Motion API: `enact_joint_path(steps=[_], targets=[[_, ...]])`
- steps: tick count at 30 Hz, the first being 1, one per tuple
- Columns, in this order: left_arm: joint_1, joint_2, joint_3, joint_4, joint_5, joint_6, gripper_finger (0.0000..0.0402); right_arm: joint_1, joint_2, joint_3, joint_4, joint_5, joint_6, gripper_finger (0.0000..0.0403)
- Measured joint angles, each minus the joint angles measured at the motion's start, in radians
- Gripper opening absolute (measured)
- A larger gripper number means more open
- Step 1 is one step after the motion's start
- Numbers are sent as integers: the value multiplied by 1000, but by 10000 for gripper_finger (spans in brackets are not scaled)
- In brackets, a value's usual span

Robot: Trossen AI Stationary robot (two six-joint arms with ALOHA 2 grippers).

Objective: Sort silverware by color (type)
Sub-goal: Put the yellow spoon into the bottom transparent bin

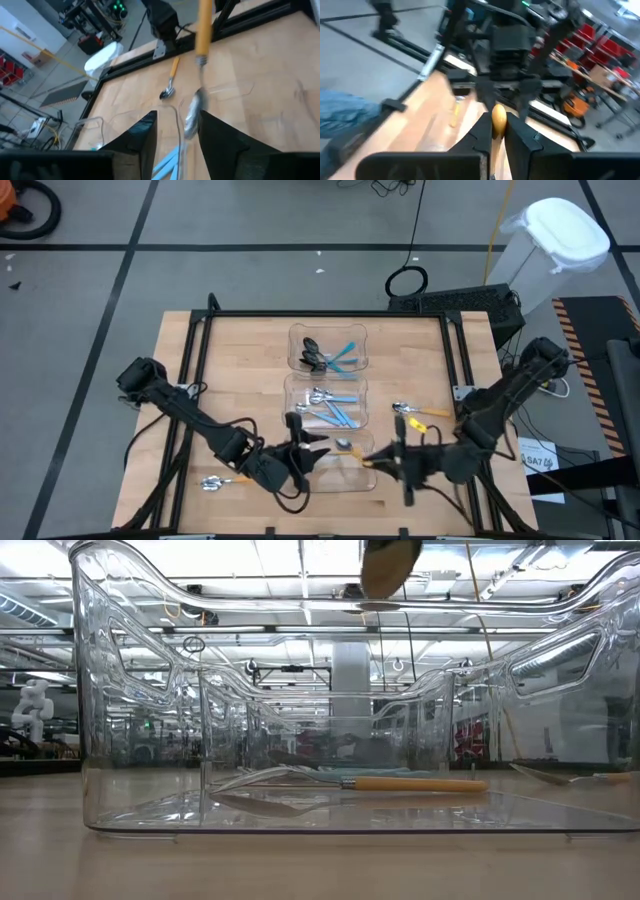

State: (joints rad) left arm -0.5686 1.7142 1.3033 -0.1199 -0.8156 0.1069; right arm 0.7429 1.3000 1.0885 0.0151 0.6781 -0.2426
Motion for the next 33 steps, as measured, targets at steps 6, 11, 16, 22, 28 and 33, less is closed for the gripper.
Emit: enact_joint_path(steps=[6, 11, 16, 22, 28, 33], targets=[[-3, 0, 0, 58, 14, 23, 144, 88, -4, 0, 7, -2, -86, 24], [8, 1, 0, 77, 99, 29, 145, 121, -4, 0, 20, -2, -147, 24], [8, 28, 0, 109, 102, 74, 157, 124, -8, 0, 27, 1, -163, 24], [-4, 69, -1, 136, 109, 133, 228, 132, -33, 0, 25, 1, -133, 32], [2, 80, -1, 149, 109, 153, 261, 164, -33, 0, 24, 1, -144, 25], [13, 80, -1, 149, 163, 154, 258, 175, -33, 0, 37, 10, -153, 25]])
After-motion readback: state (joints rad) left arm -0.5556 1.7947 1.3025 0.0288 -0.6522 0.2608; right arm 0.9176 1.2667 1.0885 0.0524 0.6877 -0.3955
